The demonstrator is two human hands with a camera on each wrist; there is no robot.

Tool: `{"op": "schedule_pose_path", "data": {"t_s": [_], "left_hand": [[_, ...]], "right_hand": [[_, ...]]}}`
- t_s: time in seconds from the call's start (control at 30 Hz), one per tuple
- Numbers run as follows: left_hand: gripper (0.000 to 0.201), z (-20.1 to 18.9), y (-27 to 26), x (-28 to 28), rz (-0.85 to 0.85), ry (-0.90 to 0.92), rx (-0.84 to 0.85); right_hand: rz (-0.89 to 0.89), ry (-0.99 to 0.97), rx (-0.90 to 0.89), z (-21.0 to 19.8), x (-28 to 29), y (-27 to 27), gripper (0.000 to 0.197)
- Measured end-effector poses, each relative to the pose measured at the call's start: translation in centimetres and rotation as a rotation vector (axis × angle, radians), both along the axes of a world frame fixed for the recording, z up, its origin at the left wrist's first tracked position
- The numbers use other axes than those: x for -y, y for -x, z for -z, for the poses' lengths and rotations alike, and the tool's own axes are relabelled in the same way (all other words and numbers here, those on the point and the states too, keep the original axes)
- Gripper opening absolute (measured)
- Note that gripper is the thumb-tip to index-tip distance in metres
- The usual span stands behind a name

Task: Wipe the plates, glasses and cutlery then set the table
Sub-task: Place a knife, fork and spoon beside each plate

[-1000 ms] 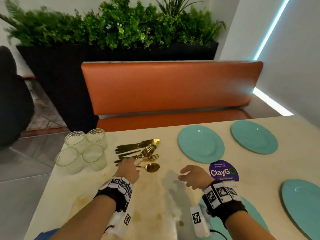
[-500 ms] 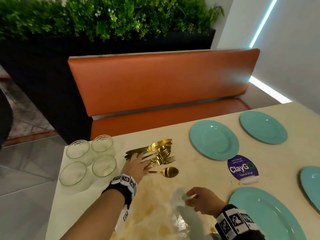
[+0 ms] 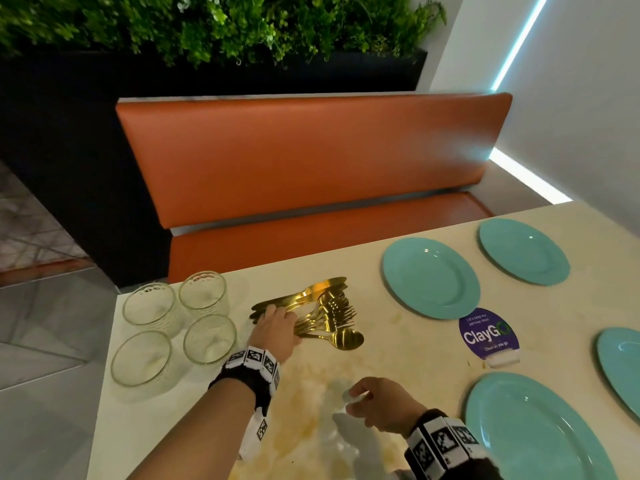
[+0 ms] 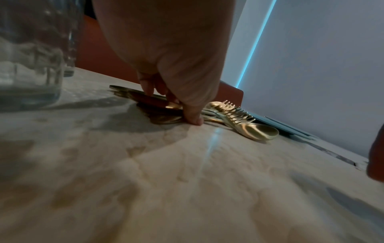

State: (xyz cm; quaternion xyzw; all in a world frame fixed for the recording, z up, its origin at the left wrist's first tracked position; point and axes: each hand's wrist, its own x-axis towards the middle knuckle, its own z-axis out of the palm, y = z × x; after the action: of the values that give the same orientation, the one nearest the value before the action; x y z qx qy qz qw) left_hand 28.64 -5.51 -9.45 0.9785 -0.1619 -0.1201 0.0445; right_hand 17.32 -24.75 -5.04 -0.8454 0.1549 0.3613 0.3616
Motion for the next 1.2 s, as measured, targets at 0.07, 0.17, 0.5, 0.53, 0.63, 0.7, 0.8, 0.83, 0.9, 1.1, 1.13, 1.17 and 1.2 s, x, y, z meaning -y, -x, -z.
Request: {"op": "schedule_pose_path", "data": {"t_s": [0.07,0.17,0.5,0.53,0.63,0.7,0.8,0.83,0.9,1.1,1.13,1.17,1.2], "left_hand": [[0.04,0.0,-0.2,0.2,-0.01,-0.006,-0.03],[0.037,-0.1,-0.5,0.8,0.001,-0.087,-0.061],[0.03,-0.5,0.3,2.0,0.008,-0.105,-0.155],[0.03,-0.7,0.5,2.1,0.0,-0.079,-0.159],[0.03,-1.3,1.2,2.6,-0.037,-0.001,-0.202],[0.028,-1.7,1.7,3.1,-0.093,0.076,-0.275],[0.032,-2.8,2.9,4.6,-0.187,0.241,-0.376],[0.034,-3.3,3.5,5.2,-0.192,0.301,-0.403],[0.035,-4.4,4.7,6.7,-0.151,0.407,-0.445],[0.036,-6.7,6.4,10.1,0.01,0.538,-0.526],[0.035,-6.7,6.4,10.4,0.006,0.539,-0.524],[0.034,-6.7,6.3,10.6,-0.002,0.536,-0.527],[0.032,-6.7,6.3,10.7,-0.001,0.53,-0.525]], "right_hand": [[-0.011,0.009,-0.006,0.1,-0.3,-0.3,0.018],[0.018,-0.014,-0.025,0.0,-0.7,-1.0,0.028],[0.111,-0.111,-0.064,-0.6,-1.1,-2.2,0.018],[0.114,-0.117,-0.068,-0.6,-1.1,-2.3,0.017],[0.136,-0.146,-0.079,-0.8,-1.0,-2.2,0.014],[0.164,-0.168,-0.074,-1.0,-0.9,-2.1,0.014],[0.276,-0.221,-0.034,-1.5,-0.7,-2.0,0.028],[0.335,-0.241,-0.022,-1.7,-0.6,-2.0,0.035],[0.438,-0.287,0.001,-2.0,-0.2,-2.1,0.044],[0.727,-0.538,0.04,-2.9,0.7,-2.4,0.034],[0.762,-0.556,0.049,-3.1,0.9,-2.4,0.032],[0.792,-0.567,0.058,-3.1,1.1,-2.3,0.031],[0.819,-0.569,0.065,-3.2,1.2,-2.3,0.03]]}}
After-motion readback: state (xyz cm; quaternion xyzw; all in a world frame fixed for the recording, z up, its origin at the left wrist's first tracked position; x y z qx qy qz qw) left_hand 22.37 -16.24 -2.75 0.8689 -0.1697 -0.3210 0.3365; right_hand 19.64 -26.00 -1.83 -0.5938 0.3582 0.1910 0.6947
